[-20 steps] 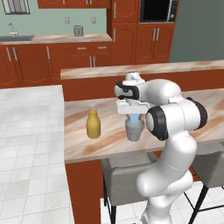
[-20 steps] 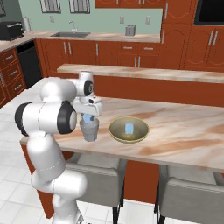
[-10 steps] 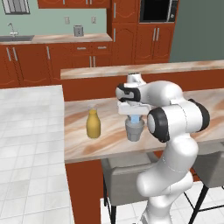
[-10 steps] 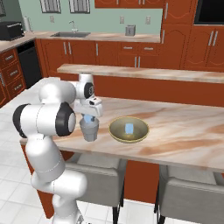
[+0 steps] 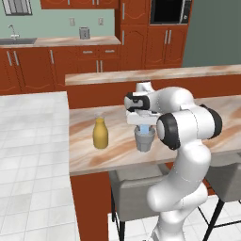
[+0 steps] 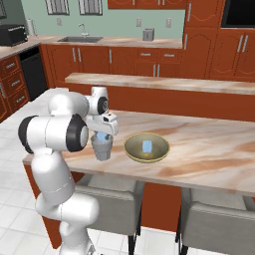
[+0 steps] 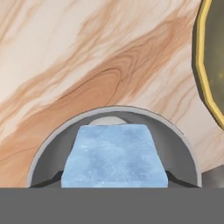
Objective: There are two ice cubes in the ice bowl. Place both ice cubes in the glass cup.
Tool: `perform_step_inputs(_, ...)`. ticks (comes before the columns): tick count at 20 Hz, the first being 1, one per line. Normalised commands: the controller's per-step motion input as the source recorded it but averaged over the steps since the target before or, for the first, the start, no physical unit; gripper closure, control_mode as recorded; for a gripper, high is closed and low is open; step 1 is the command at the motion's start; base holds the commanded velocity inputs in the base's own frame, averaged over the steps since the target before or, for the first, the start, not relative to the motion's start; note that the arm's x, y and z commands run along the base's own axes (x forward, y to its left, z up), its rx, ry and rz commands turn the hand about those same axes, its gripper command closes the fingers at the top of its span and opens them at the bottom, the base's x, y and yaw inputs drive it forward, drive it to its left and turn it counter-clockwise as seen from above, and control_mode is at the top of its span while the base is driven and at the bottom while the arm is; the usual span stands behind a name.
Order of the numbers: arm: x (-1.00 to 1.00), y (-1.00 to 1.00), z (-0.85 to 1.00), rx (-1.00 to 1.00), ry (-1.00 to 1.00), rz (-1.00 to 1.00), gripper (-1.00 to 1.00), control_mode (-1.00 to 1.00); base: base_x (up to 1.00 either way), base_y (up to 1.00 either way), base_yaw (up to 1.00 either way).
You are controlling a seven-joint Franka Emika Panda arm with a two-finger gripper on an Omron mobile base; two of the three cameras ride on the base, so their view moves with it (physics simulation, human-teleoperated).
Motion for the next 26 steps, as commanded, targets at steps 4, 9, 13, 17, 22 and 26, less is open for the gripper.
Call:
perform_step_inputs(4,0.00,0.00,-0.02,0.00,0.00,0.00,1.00,-1.00,0.00,0.00,0.00)
perform_step_inputs(9,0.03,0.00,0.00,0.00,0.00,0.00,-1.00,-1.00,0.00,0.00,0.00)
perform_step_inputs(13,-0.04,0.00,0.13,0.00,-0.04,0.00,-1.00,-1.00,0.00,0.00,0.00)
perform_step_inputs(17,-0.08,0.00,0.41,0.00,-0.09,0.00,-1.00,-1.00,0.00,0.00,0.00)
perform_step_inputs(22,-0.01,-0.07,0.30,0.00,-0.08,0.00,-1.00,-1.00,0.00,0.00,0.00)
perform_step_inputs(26,0.00,-0.70,0.03,0.00,-0.09,0.05,-1.00,-1.00,0.00,0.00,0.00)
